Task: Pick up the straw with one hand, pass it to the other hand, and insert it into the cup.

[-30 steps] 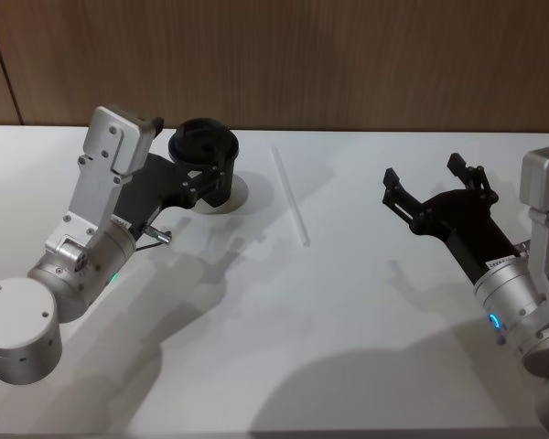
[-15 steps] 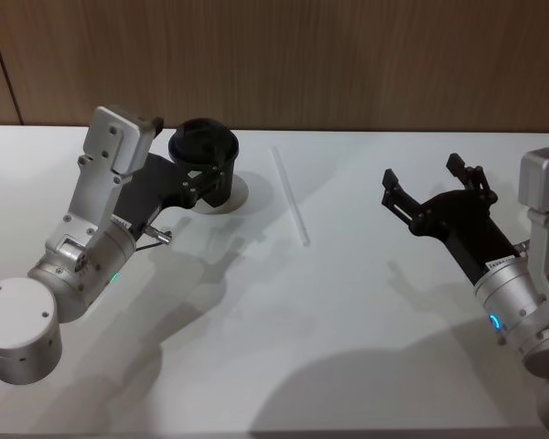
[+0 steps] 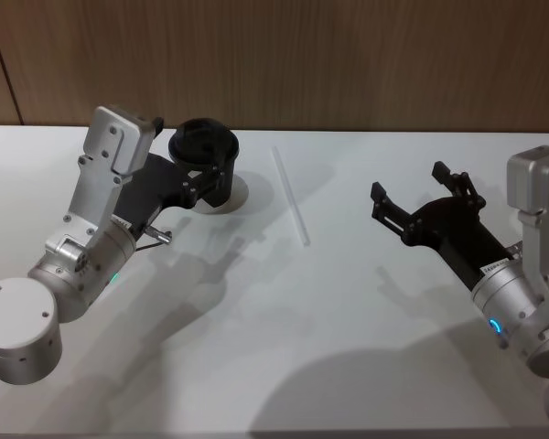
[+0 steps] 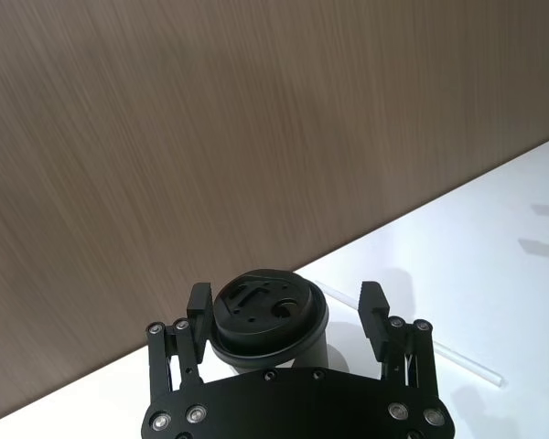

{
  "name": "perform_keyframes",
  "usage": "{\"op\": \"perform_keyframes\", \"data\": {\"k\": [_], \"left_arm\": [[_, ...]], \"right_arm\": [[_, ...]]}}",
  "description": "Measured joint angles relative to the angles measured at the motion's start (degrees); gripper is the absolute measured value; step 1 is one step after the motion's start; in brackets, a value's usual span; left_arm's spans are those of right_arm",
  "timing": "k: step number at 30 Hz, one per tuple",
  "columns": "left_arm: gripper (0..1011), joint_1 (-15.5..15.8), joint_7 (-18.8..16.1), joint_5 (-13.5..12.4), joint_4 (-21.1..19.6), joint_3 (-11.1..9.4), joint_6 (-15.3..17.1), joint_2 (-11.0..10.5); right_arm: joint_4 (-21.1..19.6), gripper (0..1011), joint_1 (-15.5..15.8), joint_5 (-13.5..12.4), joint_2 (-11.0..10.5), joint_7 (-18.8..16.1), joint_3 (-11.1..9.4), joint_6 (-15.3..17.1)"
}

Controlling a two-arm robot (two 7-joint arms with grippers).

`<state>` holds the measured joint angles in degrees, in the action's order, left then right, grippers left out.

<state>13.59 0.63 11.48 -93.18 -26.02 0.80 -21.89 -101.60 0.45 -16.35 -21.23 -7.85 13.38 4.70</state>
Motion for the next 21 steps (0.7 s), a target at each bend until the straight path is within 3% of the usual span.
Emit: {"op": "perform_keyframes", "data": {"k": [10,21], "left_arm": [[1002,0.0,0.0,0.0,0.0,0.0,0.0,0.0],[1002,0.0,0.0,0.0,0.0,0.0,0.0,0.0]], "right_arm": [[-0.1,1008,-0.8,-0.8,-0.3,-1.8,0.2,3.1],[0.3,1008,-2.5,-2.5,0.8,-3.1,0.1,7.7]]}}
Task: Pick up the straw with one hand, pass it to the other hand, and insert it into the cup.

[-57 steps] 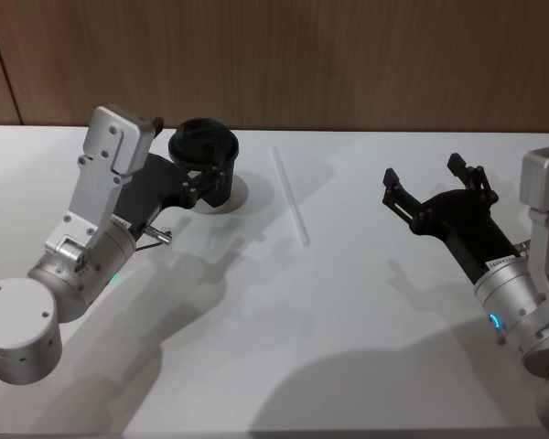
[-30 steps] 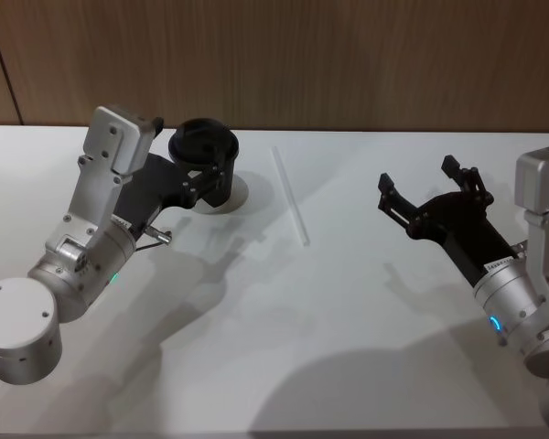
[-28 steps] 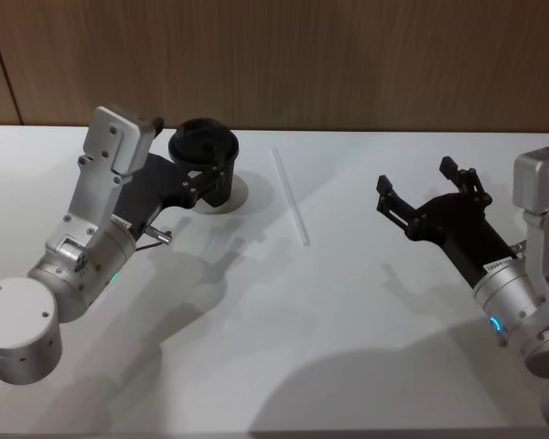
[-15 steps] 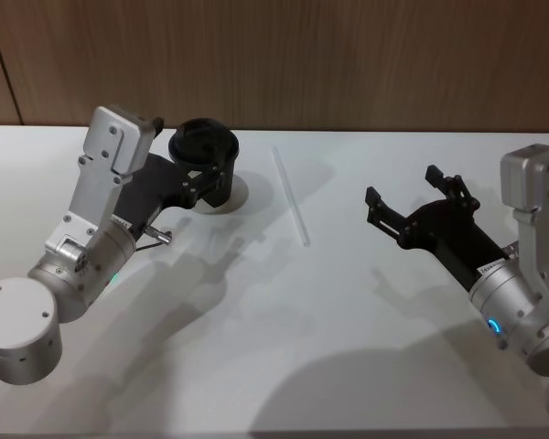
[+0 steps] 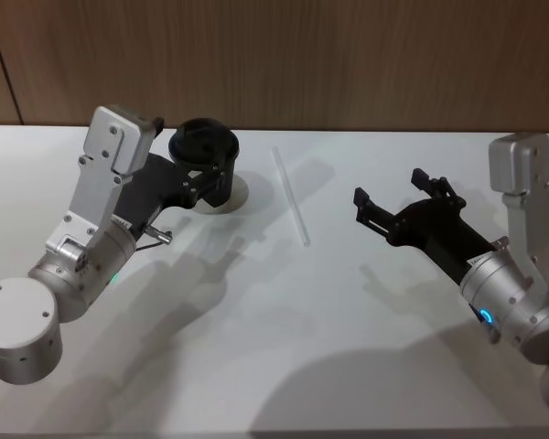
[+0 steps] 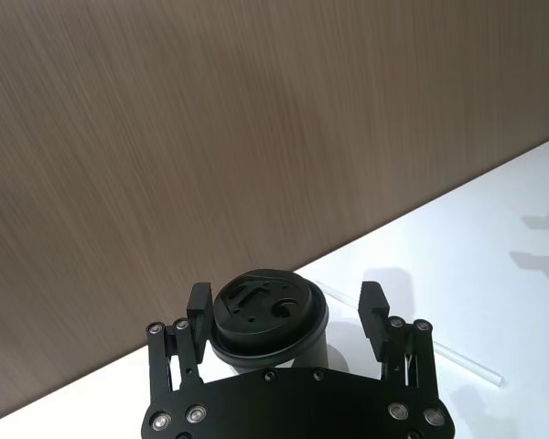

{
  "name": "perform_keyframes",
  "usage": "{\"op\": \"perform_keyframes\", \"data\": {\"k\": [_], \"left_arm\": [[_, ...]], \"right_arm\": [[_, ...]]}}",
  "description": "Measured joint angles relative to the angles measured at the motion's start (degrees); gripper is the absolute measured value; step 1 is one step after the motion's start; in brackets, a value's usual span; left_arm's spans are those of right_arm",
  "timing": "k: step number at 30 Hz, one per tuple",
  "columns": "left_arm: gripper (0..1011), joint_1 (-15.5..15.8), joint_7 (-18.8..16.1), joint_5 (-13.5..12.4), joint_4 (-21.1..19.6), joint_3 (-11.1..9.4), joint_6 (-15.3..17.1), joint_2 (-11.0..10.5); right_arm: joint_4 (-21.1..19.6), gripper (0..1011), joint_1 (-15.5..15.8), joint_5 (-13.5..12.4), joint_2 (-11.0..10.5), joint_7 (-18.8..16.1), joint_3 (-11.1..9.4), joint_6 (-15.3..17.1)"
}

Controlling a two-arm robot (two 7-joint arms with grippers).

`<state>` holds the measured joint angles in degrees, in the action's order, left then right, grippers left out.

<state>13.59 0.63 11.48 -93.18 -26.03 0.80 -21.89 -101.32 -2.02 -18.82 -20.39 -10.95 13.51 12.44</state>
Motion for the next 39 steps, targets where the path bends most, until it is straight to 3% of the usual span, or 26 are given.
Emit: {"op": "perform_keyframes", "data": {"k": [13,39], "left_arm": [[1002,0.0,0.0,0.0,0.0,0.0,0.0,0.0],[1002,0.0,0.0,0.0,0.0,0.0,0.0,0.0]], "right_arm": [[1.1,1008,-2.0,-0.6,1.2,-0.4,1.0,4.0],[6.9,1008,-7.1,7.5,1.7,-1.2,6.9,2.6]]}}
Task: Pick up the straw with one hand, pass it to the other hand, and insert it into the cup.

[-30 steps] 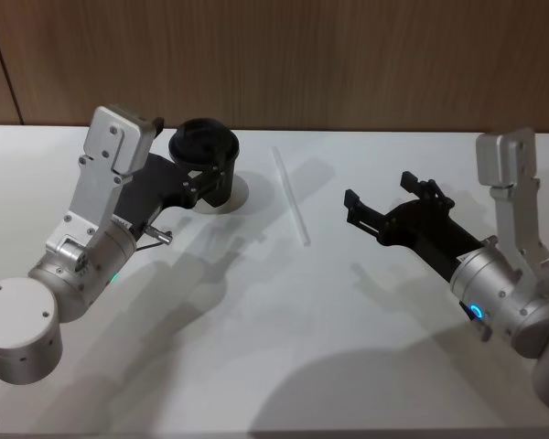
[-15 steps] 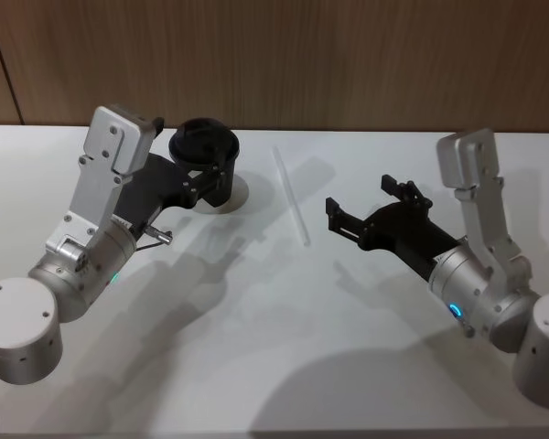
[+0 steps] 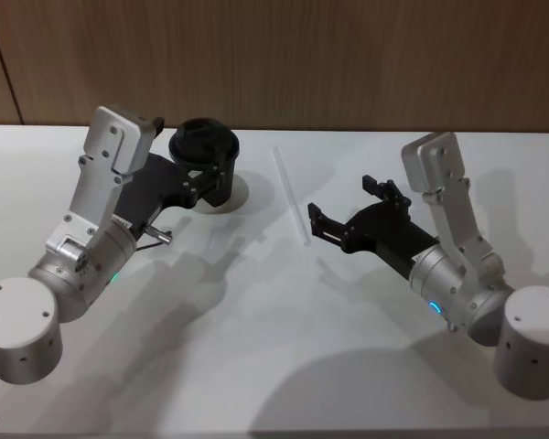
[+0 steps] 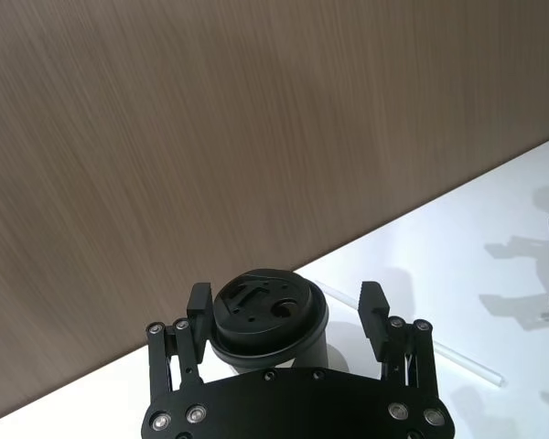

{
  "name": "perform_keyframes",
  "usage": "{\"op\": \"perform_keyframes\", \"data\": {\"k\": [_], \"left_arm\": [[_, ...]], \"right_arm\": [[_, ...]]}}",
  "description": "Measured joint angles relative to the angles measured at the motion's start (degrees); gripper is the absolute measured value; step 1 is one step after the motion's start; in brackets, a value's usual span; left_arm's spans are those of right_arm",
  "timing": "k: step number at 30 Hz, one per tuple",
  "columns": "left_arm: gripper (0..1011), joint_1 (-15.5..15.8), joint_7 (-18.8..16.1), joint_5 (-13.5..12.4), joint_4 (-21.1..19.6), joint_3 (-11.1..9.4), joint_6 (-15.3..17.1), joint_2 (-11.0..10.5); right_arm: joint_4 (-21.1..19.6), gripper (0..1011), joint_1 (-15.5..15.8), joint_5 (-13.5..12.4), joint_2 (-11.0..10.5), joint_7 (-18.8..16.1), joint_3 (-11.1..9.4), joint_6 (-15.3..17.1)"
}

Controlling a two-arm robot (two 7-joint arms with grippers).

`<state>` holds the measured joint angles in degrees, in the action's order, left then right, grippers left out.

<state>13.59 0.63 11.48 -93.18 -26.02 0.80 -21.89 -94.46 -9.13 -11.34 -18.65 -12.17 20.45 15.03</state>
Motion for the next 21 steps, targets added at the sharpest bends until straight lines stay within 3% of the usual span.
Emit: {"op": "perform_keyframes", "data": {"k": [11,21], "left_arm": [[1002,0.0,0.0,0.0,0.0,0.0,0.0,0.0],[1001,0.0,0.0,0.0,0.0,0.0,0.0,0.0]], "right_arm": [[1.4,1008,-1.2,0.5,1.1,-0.7,0.5,1.1],[1.7,1009,-1.4,0.3,2.4,-1.0,0.5,4.0]]}}
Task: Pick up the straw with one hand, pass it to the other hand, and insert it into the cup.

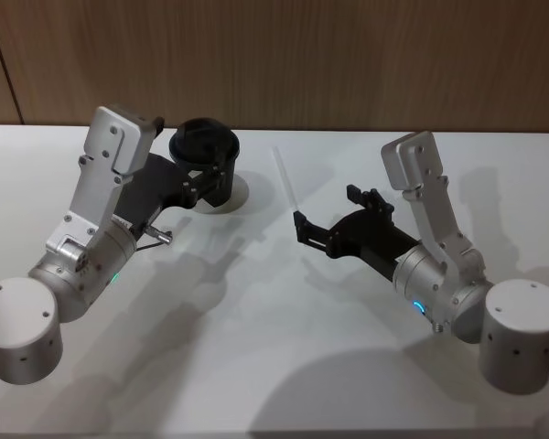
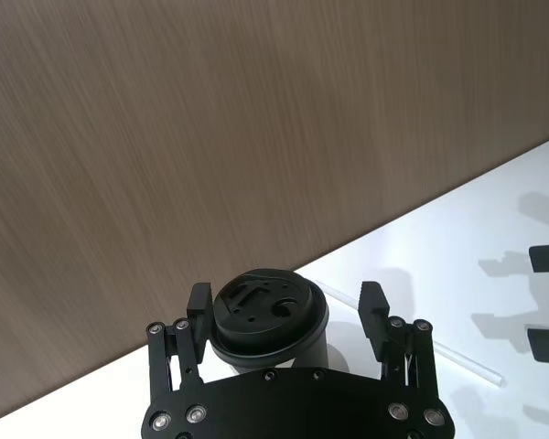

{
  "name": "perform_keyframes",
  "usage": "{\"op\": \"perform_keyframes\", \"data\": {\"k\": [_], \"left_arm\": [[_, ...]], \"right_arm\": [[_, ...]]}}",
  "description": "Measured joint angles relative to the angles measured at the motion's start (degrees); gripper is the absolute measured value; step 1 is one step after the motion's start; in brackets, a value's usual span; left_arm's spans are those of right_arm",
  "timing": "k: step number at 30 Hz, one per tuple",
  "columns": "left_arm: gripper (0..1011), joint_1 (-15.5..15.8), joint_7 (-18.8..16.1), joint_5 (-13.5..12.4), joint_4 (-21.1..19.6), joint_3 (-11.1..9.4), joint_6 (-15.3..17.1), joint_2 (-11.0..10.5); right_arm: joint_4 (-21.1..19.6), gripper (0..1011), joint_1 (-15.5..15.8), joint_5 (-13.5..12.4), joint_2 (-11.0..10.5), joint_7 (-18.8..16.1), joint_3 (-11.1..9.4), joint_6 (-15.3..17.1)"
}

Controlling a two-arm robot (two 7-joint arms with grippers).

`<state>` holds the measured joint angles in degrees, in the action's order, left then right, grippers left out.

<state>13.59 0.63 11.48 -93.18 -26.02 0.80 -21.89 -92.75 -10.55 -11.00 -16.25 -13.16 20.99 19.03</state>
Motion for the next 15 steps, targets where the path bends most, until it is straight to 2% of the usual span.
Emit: {"op": "perform_keyframes", "data": {"k": [15], "left_arm": [[1002,0.0,0.0,0.0,0.0,0.0,0.0,0.0]], "right_arm": [[1.9,1009,-1.7,-0.2,1.5,-1.5,0.5,2.1]]}}
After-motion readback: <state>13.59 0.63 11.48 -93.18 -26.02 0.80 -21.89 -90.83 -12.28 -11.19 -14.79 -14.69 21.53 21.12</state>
